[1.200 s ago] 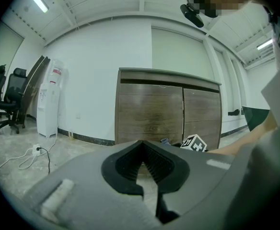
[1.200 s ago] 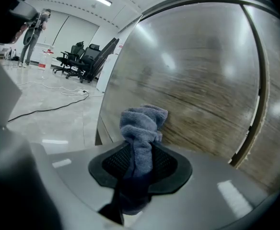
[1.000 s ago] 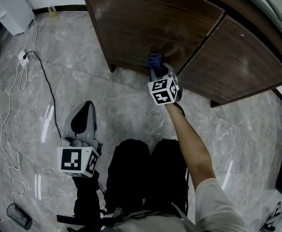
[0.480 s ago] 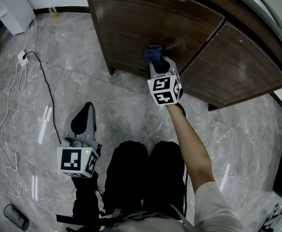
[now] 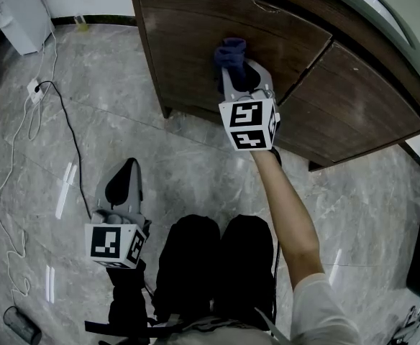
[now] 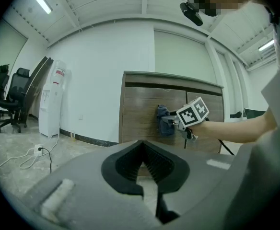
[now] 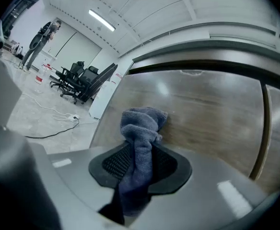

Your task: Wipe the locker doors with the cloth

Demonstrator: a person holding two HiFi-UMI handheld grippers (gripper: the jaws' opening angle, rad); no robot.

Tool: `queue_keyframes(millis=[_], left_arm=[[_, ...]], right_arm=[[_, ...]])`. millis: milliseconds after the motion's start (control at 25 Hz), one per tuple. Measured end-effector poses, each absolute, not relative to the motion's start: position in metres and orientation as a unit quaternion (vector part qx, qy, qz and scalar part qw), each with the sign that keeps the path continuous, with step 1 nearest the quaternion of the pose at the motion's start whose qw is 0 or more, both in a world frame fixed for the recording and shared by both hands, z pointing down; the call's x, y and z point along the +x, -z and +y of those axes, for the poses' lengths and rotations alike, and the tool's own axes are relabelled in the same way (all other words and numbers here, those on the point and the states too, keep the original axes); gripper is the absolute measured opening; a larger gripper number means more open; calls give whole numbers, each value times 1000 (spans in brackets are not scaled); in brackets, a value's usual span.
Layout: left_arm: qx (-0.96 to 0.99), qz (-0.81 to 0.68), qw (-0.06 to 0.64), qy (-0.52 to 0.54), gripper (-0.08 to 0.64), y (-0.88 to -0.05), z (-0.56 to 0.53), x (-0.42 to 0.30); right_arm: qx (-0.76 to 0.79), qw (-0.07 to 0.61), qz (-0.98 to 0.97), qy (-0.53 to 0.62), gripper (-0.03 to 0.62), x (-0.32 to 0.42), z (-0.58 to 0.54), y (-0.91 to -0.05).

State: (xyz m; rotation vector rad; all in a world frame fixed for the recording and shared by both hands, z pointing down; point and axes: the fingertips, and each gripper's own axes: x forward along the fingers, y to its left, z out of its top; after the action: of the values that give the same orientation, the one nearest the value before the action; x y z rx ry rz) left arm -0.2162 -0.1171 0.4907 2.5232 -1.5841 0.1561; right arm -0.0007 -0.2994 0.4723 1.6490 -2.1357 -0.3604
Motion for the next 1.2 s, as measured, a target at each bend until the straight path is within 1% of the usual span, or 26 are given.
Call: queue_keyframes(millis=[200, 720, 960, 1200], left_arm=[[843, -529, 84, -53, 0, -492, -116, -217], [841, -533, 85, -45, 0, -492, -118, -221], [840, -535, 84, -44, 0, -491, -116, -225], [839, -536, 85, -45, 0, -493, -115, -228]], right_arm=[[589, 189, -771, 151, 109, -13, -305, -429], [596, 142, -768, 189, 109, -29, -315, -352], [599, 135, -765, 194, 110, -35, -316, -349], [591, 149, -770, 185, 109, -44, -319, -373]])
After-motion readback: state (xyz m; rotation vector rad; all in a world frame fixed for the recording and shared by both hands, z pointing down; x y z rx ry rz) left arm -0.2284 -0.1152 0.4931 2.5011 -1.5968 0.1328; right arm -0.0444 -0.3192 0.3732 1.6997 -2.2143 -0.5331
